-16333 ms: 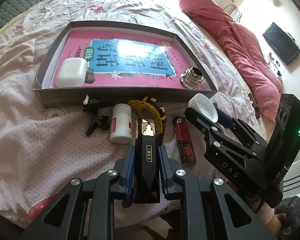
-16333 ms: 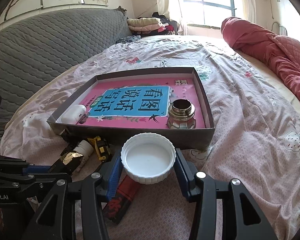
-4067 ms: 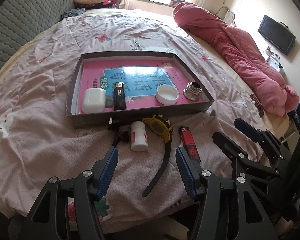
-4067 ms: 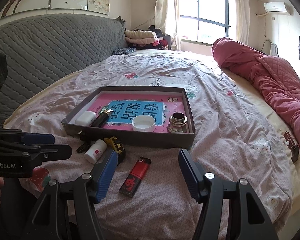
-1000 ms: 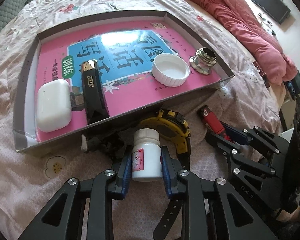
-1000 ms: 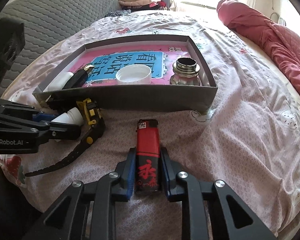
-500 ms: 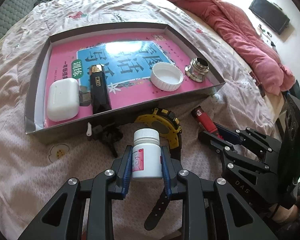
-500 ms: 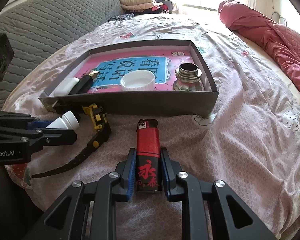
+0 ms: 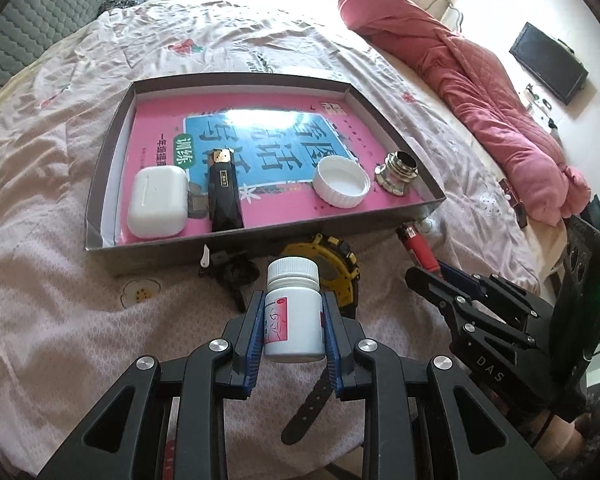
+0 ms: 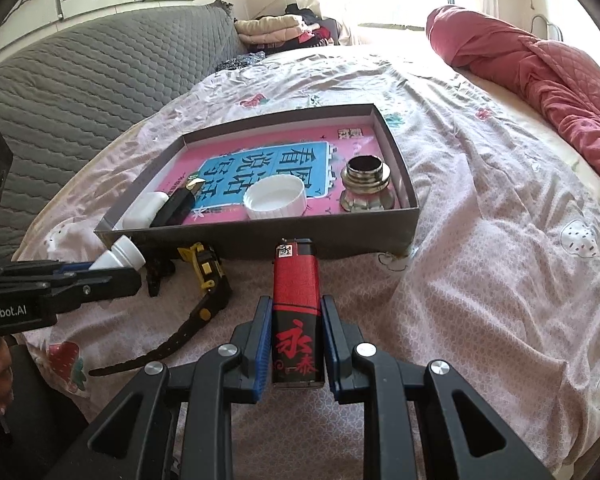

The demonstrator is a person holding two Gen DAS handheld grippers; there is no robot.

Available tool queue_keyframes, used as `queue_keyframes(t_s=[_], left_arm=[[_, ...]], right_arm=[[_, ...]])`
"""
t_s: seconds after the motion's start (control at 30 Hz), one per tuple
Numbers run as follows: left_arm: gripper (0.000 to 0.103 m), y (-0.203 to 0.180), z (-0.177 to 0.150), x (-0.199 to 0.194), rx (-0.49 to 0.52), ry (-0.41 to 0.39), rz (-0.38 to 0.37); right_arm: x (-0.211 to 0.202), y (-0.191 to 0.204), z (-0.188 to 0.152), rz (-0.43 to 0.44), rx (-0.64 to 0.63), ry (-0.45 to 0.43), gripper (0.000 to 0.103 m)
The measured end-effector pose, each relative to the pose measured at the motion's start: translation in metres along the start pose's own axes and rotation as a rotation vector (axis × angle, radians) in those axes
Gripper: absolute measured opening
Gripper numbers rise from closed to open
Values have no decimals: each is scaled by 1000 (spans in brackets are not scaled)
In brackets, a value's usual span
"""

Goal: Organize rigid objects
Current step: 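Carry the pill bottle and red lighter over the tray with both grippers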

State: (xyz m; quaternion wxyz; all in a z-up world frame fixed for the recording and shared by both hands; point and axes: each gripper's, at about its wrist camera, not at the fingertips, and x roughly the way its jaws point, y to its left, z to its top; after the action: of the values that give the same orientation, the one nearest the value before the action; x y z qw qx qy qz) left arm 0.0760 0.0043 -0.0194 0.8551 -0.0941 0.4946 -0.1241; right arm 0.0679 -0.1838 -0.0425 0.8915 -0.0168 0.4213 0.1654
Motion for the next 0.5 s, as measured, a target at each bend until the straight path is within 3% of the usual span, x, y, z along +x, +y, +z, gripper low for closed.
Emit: queue_keyframes(t_s=[0.5], left_arm=[[27, -1, -6, -17, -4, -25, 5]], right_arm=[[-15, 15, 1, 14, -28, -44, 23]])
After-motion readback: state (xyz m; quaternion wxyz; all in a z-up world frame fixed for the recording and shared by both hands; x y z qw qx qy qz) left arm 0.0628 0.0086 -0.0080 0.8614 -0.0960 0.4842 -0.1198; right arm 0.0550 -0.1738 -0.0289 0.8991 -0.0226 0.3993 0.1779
